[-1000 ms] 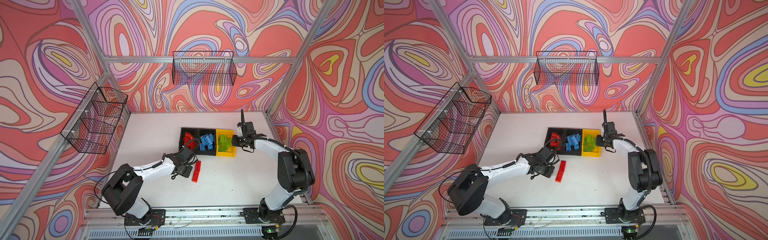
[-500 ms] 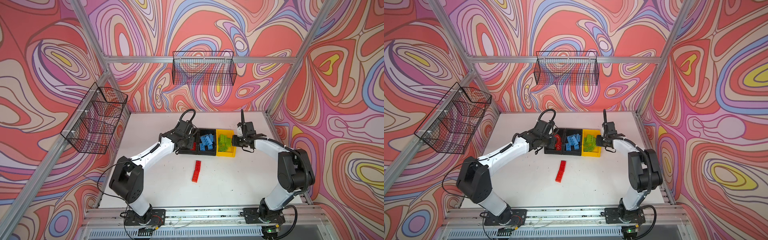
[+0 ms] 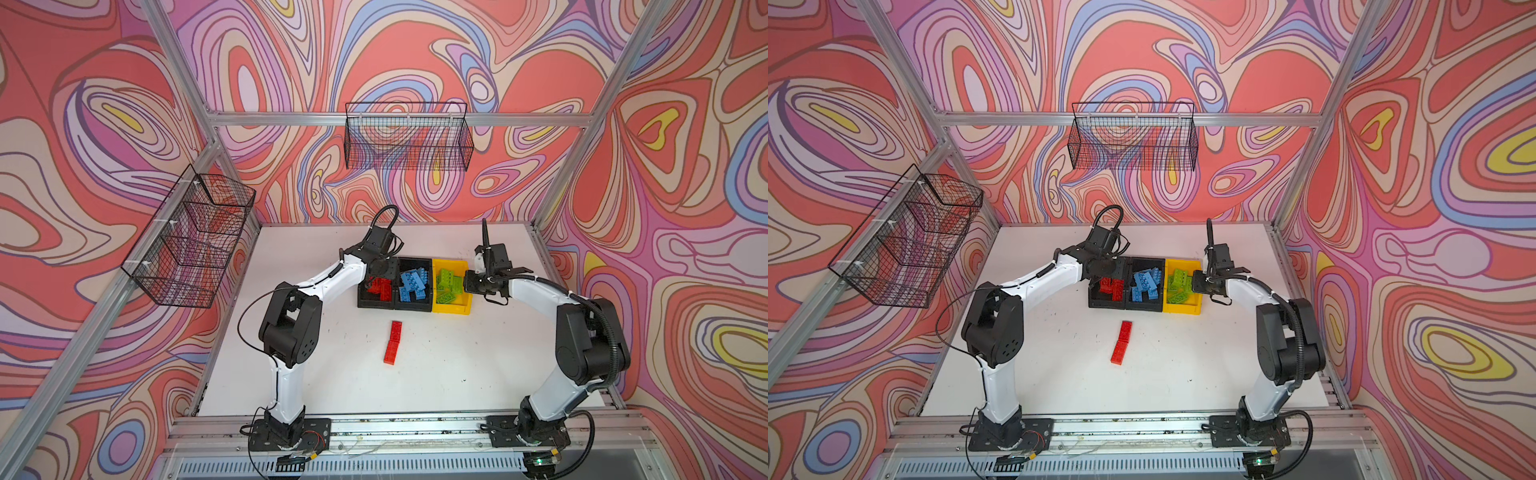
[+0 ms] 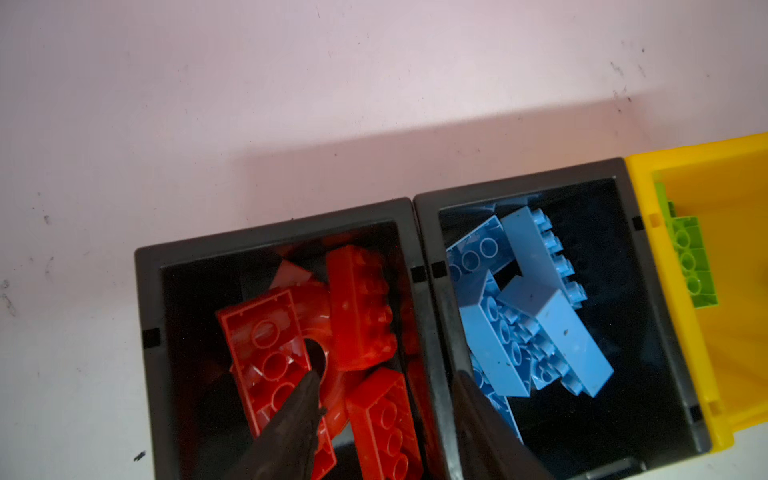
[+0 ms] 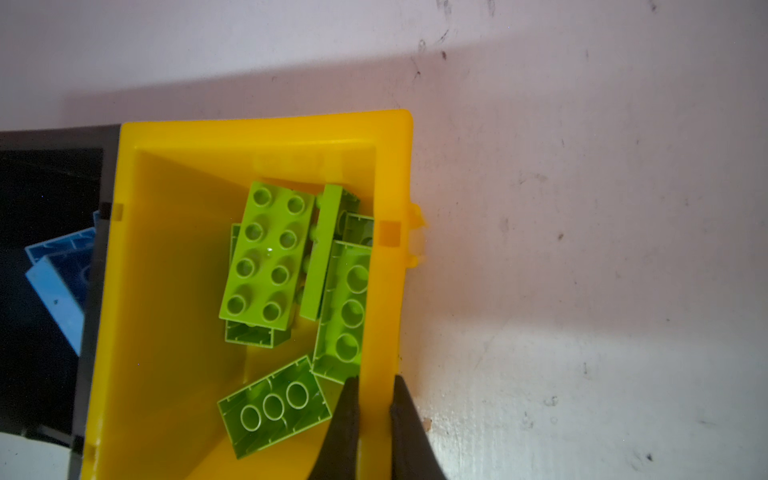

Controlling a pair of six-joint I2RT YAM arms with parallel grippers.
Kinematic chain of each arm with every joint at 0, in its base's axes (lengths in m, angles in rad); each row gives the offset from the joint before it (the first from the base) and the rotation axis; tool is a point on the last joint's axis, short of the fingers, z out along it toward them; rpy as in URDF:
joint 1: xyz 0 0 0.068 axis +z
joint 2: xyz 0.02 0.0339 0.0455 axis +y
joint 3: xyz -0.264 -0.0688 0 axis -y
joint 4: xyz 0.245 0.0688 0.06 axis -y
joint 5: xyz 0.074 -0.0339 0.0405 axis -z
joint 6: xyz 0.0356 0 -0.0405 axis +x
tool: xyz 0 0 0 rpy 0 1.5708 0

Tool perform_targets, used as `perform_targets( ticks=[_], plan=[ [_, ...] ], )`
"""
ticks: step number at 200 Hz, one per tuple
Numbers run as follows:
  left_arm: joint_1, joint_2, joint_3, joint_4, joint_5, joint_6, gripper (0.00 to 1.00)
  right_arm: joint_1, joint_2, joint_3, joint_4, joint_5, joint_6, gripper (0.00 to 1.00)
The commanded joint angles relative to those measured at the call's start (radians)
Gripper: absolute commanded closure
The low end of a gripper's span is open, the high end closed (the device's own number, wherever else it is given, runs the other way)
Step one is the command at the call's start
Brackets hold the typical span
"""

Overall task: Sort the legos into containers by color
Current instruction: 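Carry the red brick into the red black compartment and release, then move the left gripper down and grasp the joined red bricks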

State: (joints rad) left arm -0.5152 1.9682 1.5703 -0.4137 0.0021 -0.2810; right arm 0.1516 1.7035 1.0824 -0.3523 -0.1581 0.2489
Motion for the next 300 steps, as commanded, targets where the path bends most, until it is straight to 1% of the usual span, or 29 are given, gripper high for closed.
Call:
perform_targets(
  ticks=[1, 21, 67, 91, 119, 140, 165, 194, 213, 240, 269, 300],
  plan=[
    [0.004, -0.023, 0.025, 0.011, -0.016, 0.009, 0.42, 0.002, -0.027, -0.001, 0.003, -0.015, 0.003, 0.98],
    [0.003, -0.077, -0.013, 0.002, -0.004, 0.021, 0.43, 0.001, -0.029, 0.001, -0.001, -0.010, 0.000, 0.98],
    [-0.010, -0.302, -0.256, -0.037, 0.031, 0.009, 0.45, 0.002, -0.024, -0.002, -0.006, -0.003, -0.003, 0.98],
    [-0.068, -0.421, -0.403, -0.067, 0.034, -0.029, 0.44, 0.002, -0.021, -0.007, -0.001, -0.008, 0.000, 0.98],
    [-0.178, -0.480, -0.503, -0.126, 0.014, -0.116, 0.44, 0.002, -0.017, -0.007, -0.004, -0.008, -0.002, 0.98],
    [-0.232, -0.489, -0.569, -0.130, 0.015, -0.186, 0.43, 0.002, -0.016, -0.007, -0.004, -0.009, -0.003, 0.98],
    [-0.291, -0.471, -0.606, -0.130, -0.001, -0.222, 0.42, 0.002, -0.011, -0.006, -0.005, -0.014, -0.008, 0.98],
    [-0.331, -0.404, -0.604, -0.133, 0.025, -0.244, 0.42, 0.002, -0.010, -0.005, -0.009, -0.012, -0.011, 0.98],
    [-0.355, -0.369, -0.575, -0.145, 0.041, -0.243, 0.41, 0.002, -0.007, -0.001, -0.014, -0.014, -0.013, 0.98],
    [-0.368, -0.324, -0.573, -0.172, 0.039, -0.261, 0.41, 0.003, -0.003, -0.006, -0.015, -0.011, -0.013, 0.98],
    [-0.369, -0.311, -0.592, -0.148, 0.032, -0.279, 0.41, 0.002, 0.005, 0.008, -0.023, -0.015, -0.016, 0.98],
    [-0.374, -0.254, -0.584, -0.127, 0.036, -0.268, 0.42, 0.003, 0.013, 0.026, -0.029, -0.011, -0.017, 0.98]
  ],
)
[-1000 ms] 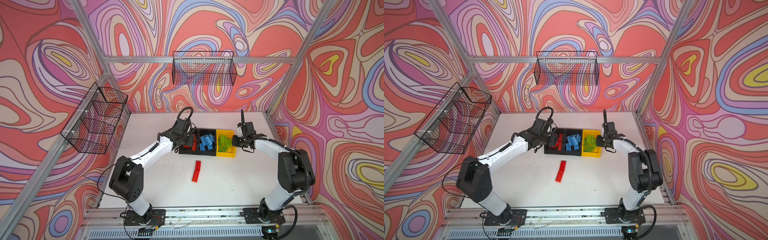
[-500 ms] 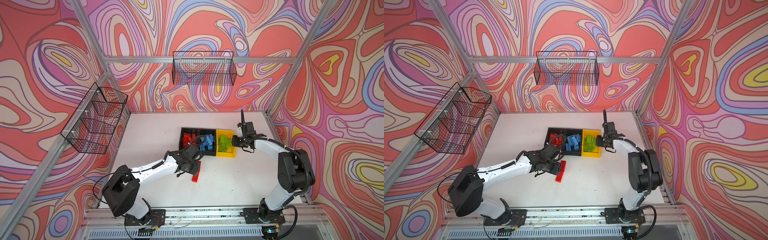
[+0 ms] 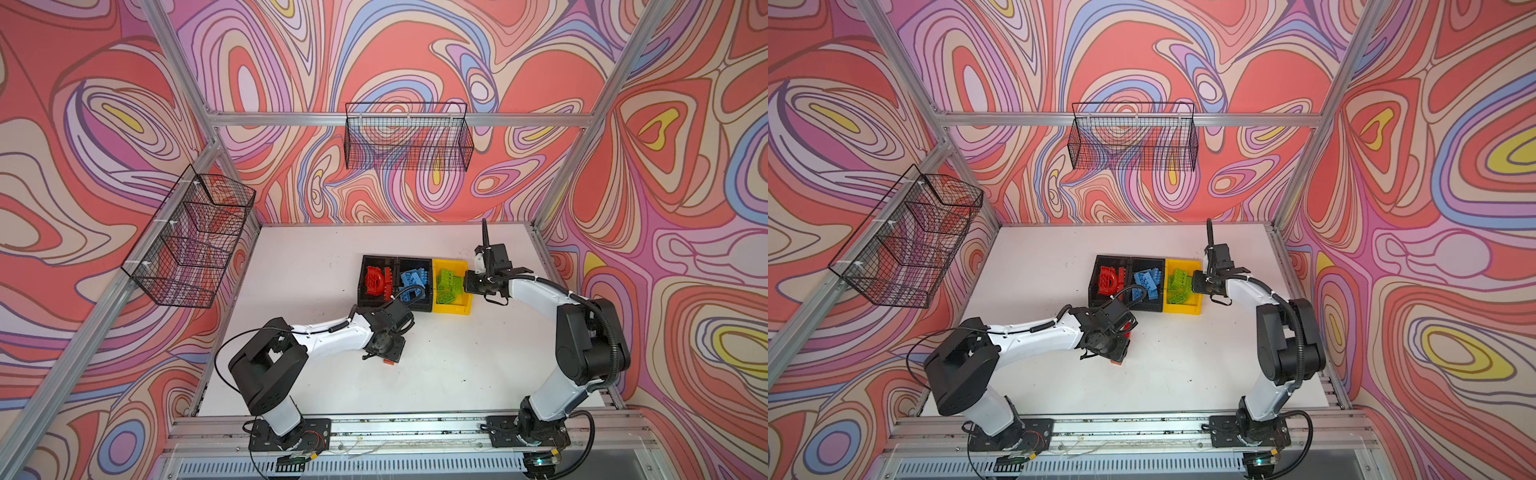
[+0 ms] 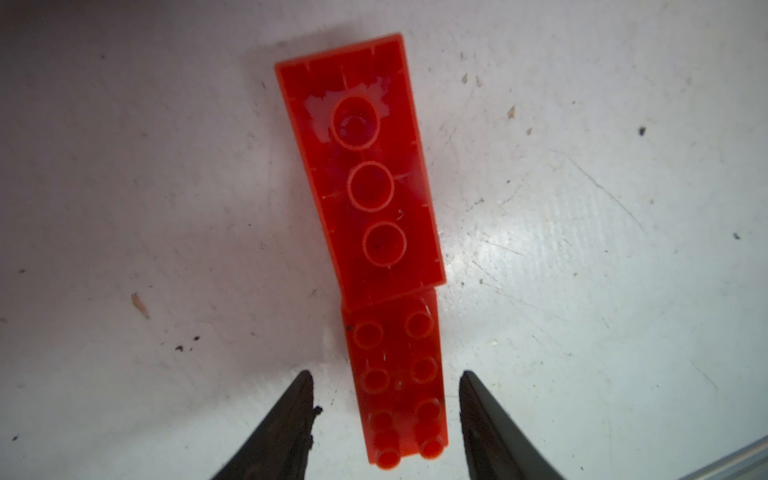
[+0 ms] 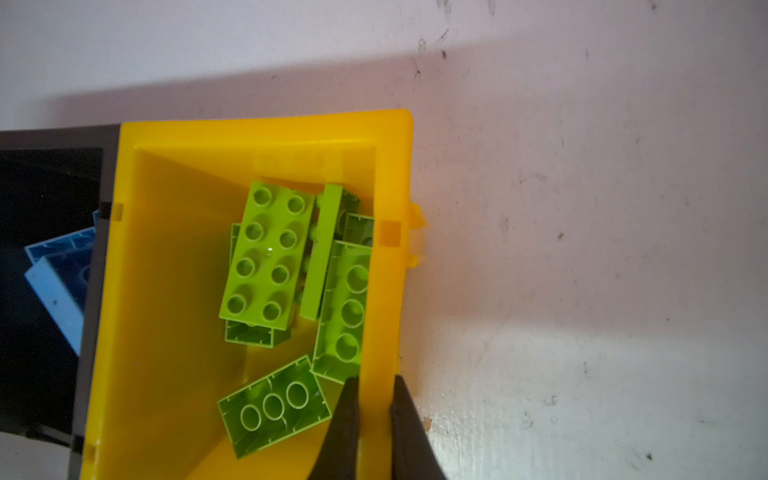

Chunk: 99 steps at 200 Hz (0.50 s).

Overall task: Sort the legos into containers by color
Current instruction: 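Move the left gripper down and grasp the joined red bricks, then carry the joined red bricks into the red compartment and release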

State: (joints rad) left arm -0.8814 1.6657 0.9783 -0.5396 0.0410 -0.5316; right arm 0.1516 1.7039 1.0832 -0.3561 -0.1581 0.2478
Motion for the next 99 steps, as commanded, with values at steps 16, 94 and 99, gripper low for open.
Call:
perform_targets(
  ticks=[16, 94, 99],
  plan=[
    [-0.007, 0.051, -0.009, 0.010, -0.026, -0.010, 0.44, 0.003, 0.014, 0.029, -0.030, -0.005, -0.021, 0.98],
    [0.022, -0.047, -0.003, -0.028, -0.100, 0.028, 0.75, 0.002, 0.010, 0.021, -0.030, -0.001, -0.018, 0.98],
    [0.029, -0.058, 0.001, -0.035, -0.107, 0.039, 0.75, 0.001, 0.009, 0.021, -0.029, -0.001, -0.018, 0.98]
  ],
)
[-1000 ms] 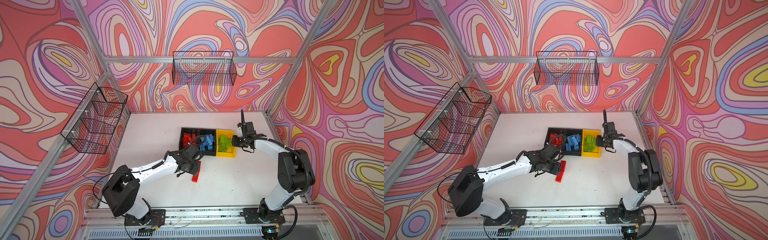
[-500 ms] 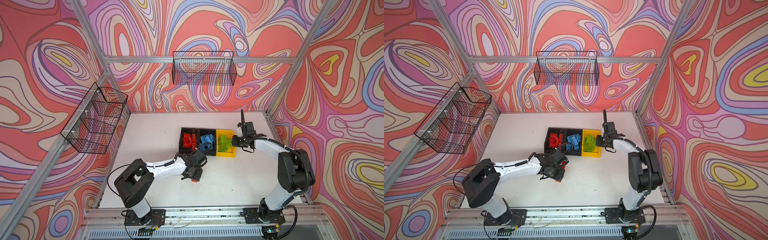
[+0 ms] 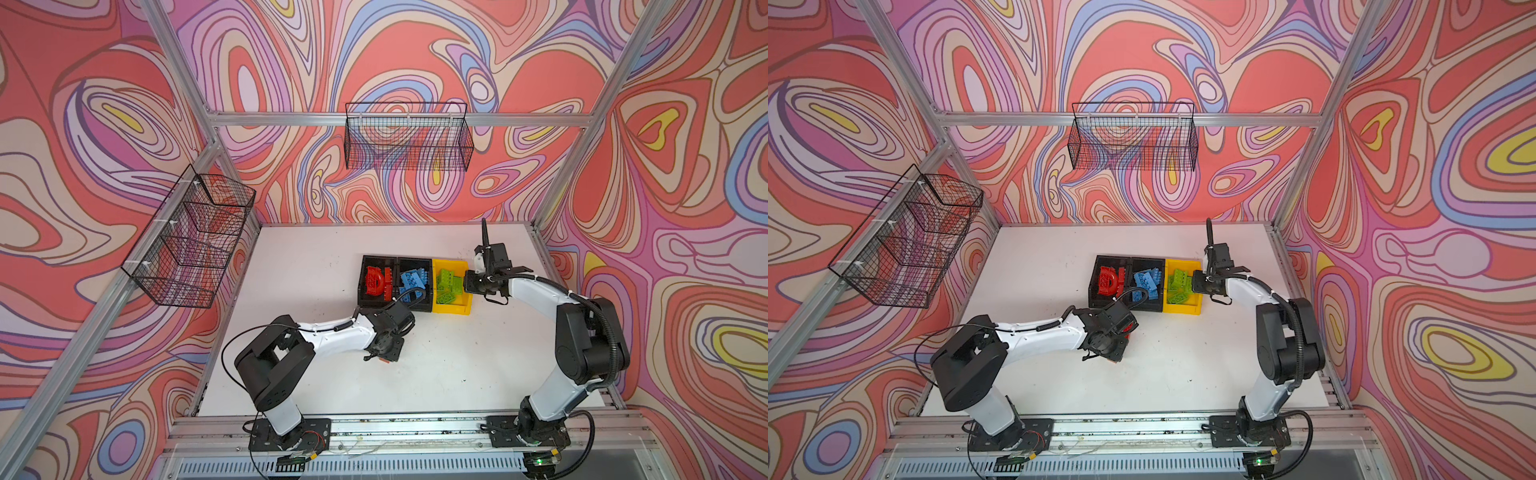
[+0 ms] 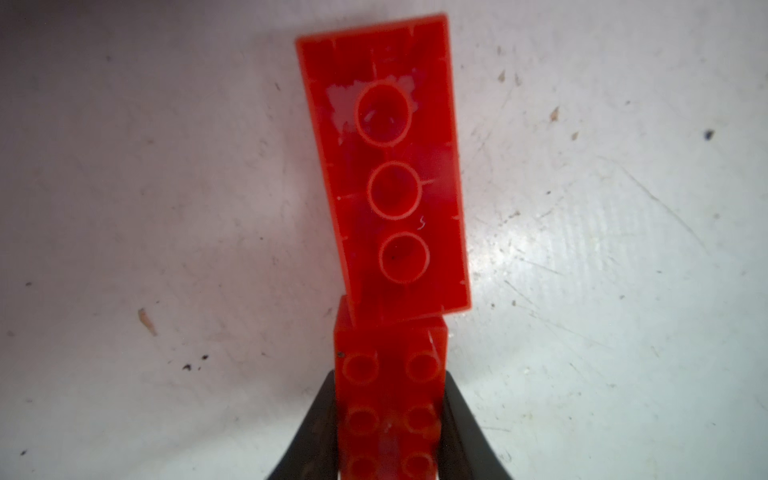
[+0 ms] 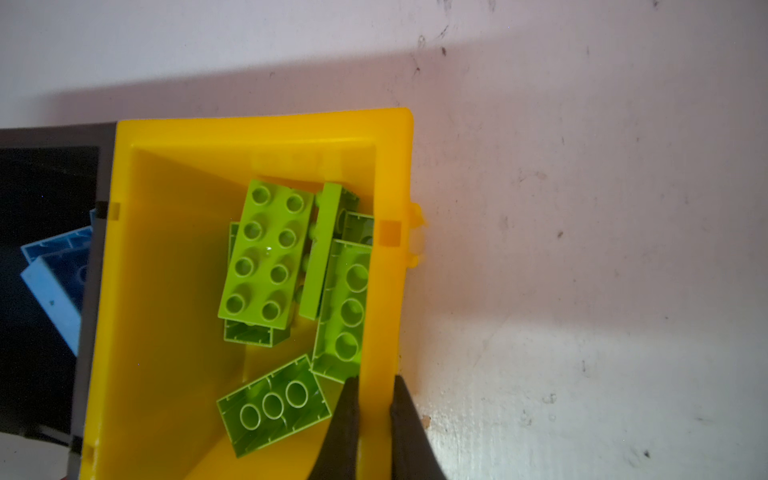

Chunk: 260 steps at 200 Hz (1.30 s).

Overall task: Sort the legos into containers by color
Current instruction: 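Carry the joined red bricks into the red compartment and release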

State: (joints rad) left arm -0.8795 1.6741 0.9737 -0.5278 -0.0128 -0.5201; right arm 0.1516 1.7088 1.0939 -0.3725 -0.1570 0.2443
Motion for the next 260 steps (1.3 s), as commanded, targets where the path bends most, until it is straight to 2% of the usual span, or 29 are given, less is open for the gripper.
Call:
perform_targets(
  ticks=[1, 59, 87, 123, 155, 180, 193, 211, 260],
  plan=[
    [0.027, -0.069, 0.006, -0.048, -0.055, 0.029, 0.76, 0.002, 0.004, 0.011, -0.013, -0.003, -0.014, 0.98],
    [0.178, -0.182, 0.120, -0.102, -0.122, 0.209, 0.75, 0.002, -0.008, -0.002, -0.004, -0.007, -0.008, 0.98],
    [0.251, -0.099, 0.272, -0.136, -0.166, 0.307, 0.72, 0.003, -0.011, 0.002, 0.001, -0.013, -0.003, 0.98],
    [0.331, 0.041, 0.399, -0.049, -0.114, 0.323, 0.71, 0.002, -0.012, 0.025, -0.003, -0.009, -0.005, 0.98],
    [0.343, 0.163, 0.513, 0.000, -0.085, 0.294, 0.62, 0.003, -0.011, 0.031, 0.000, -0.016, 0.003, 0.98],
    [0.344, 0.200, 0.535, 0.044, -0.083, 0.298, 0.51, 0.002, -0.016, 0.031, -0.002, -0.009, 0.000, 0.98],
    [0.350, 0.214, 0.557, 0.041, -0.066, 0.298, 0.49, 0.003, -0.008, 0.033, -0.004, -0.013, 0.000, 0.98],
    [0.352, 0.208, 0.562, 0.049, -0.068, 0.305, 0.44, 0.003, -0.007, 0.029, 0.003, -0.019, 0.006, 0.98],
    [0.363, 0.098, 0.491, 0.025, -0.046, 0.313, 0.44, 0.003, -0.009, 0.023, -0.001, -0.009, 0.003, 0.98]
  ],
)
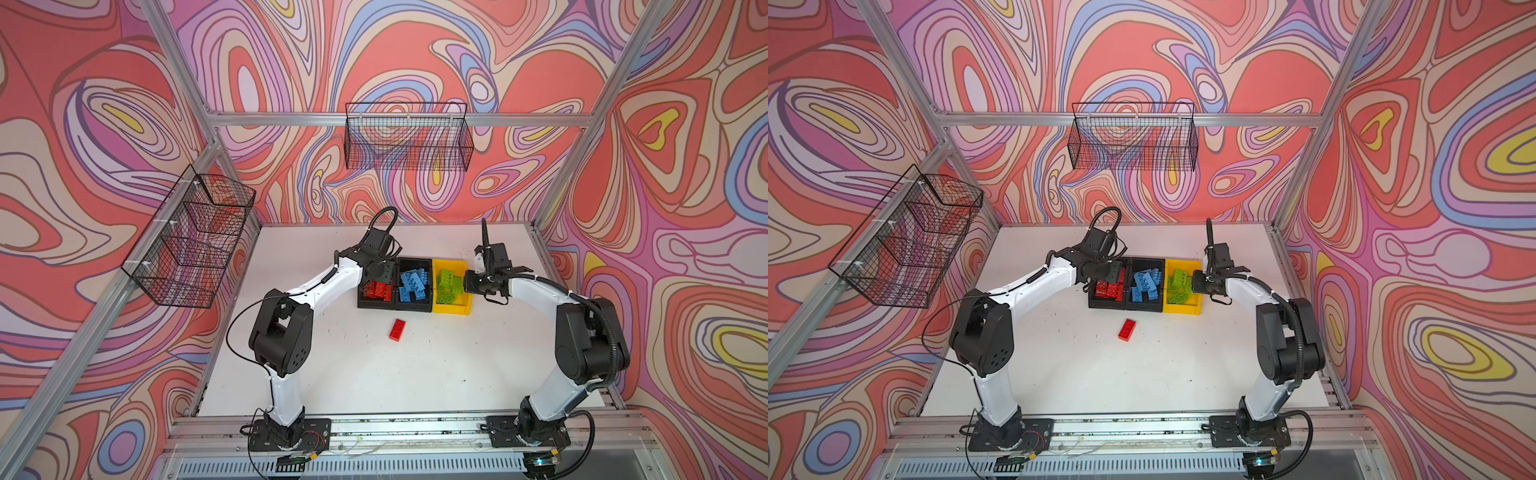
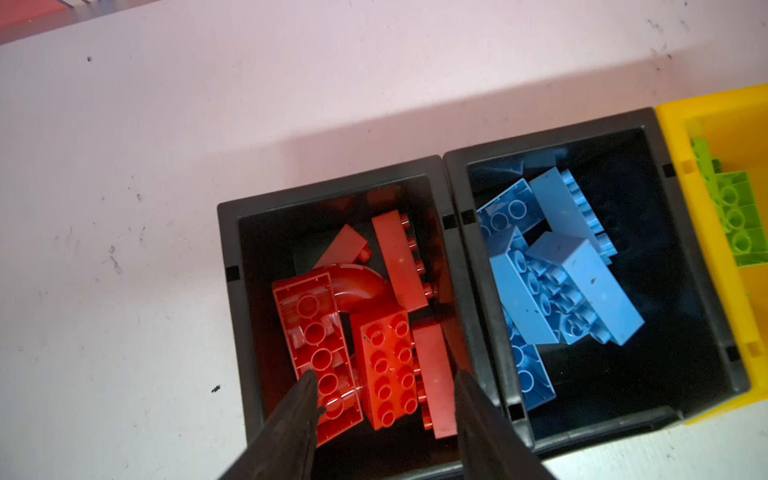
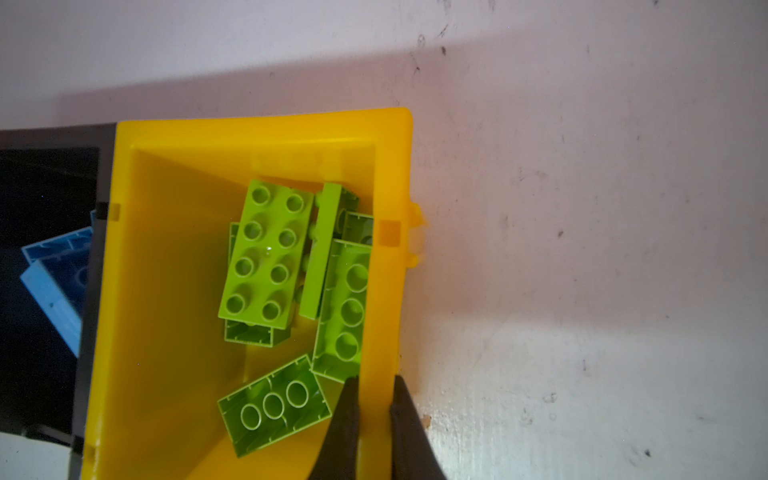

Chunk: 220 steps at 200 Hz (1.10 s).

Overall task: Sort the legos into containers by color
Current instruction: 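Carry the joined red bricks into the red compartment and release, then move the left gripper down and grasp the last red brick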

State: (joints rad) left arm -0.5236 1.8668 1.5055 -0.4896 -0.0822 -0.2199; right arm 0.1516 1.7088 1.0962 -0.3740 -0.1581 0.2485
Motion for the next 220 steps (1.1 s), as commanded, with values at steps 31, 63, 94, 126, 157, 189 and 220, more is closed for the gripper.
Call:
perform_targets(
  ticks=[31, 63, 94, 126, 157, 189, 220],
  plan=[
    [-0.016, -0.212, -0.177, -0.026, 0.050, -0.023, 0.44, 0.003, -0.008, 0.016, 0.005, -0.011, 0.003, 0.98],
    [-0.104, -0.323, -0.380, 0.054, 0.098, -0.001, 0.40, 0.003, -0.001, 0.011, 0.010, -0.012, 0.002, 0.98],
    [-0.174, -0.315, -0.446, 0.058, 0.138, -0.083, 0.40, 0.003, -0.006, 0.012, 0.009, -0.014, 0.000, 0.98],
    [-0.224, -0.242, -0.478, 0.142, 0.169, -0.171, 0.41, 0.003, -0.011, 0.004, 0.011, -0.012, -0.001, 0.98],
    [-0.258, -0.158, -0.439, 0.157, 0.152, -0.190, 0.41, 0.003, -0.023, -0.001, 0.002, 0.000, -0.008, 0.98],
    [-0.269, -0.083, -0.402, 0.112, 0.113, -0.202, 0.41, 0.003, -0.023, 0.004, -0.002, 0.000, -0.009, 0.98],
    [-0.272, -0.055, -0.390, 0.115, 0.086, -0.202, 0.38, 0.003, -0.018, 0.003, 0.001, 0.000, -0.009, 0.98]
  ],
)
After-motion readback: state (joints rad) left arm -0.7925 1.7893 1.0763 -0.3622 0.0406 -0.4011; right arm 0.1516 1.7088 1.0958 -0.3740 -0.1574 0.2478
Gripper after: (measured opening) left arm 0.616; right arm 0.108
